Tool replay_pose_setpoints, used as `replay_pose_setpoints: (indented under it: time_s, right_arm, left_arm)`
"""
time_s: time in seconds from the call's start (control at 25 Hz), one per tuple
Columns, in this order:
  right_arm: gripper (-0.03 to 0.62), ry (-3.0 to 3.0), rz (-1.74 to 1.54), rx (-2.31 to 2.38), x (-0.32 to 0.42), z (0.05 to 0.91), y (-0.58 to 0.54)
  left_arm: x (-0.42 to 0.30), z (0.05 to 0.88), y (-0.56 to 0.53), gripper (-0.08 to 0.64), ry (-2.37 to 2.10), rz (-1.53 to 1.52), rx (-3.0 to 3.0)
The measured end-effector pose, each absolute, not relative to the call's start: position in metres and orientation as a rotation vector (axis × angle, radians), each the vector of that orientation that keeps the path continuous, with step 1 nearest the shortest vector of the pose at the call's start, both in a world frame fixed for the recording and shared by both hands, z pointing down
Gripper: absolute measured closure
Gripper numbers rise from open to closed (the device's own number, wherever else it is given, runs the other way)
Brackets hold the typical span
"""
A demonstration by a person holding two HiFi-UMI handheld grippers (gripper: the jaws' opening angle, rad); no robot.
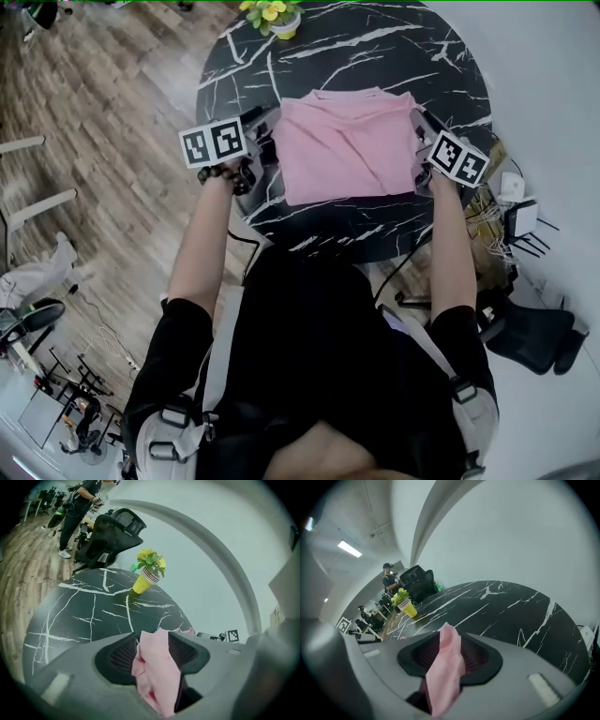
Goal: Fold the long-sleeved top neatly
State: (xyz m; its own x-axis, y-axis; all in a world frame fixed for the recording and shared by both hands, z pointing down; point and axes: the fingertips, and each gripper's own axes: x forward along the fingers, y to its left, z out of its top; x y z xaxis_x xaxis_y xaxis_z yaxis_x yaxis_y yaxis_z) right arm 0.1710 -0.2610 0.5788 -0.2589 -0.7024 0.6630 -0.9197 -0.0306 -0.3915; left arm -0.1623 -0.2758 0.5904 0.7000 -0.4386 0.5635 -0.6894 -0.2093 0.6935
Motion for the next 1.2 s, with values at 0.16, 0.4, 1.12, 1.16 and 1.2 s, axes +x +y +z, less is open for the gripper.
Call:
replay_pose_setpoints:
  time_s: [0.16, 0.4, 1.12, 1.16, 1.2]
  right_arm:
    - [0.446, -1.990, 1.131, 1.714, 0.169, 0.574, -0.257]
    - [0.446, -2.038, 1.039, 1.668, 0.159, 0.565, -0.246]
    - [0.423, -2.028, 1.014, 1.655, 0.219, 0.573, -0.146]
    - [0.423, -2.036, 1.032, 1.643, 0.217, 0.576, -0.144]
    - [0.423, -2.042, 1.052, 1.625, 0.215, 0.579, -0.143]
  left_arm:
    - [-0.161, 0.592, -0.267, 0.342, -0.870, 0.322, 1.863]
    - [-0.160, 0.595, -0.247, 0.342, -0.861, 0.353, 1.869]
    - [-0.138, 0.616, -0.122, 0.342, -0.799, 0.540, 1.964]
    - [-0.136, 0.619, -0.118, 0.342, -0.795, 0.545, 1.955]
    - [-0.136, 0.622, -0.115, 0.342, -0.794, 0.552, 1.946]
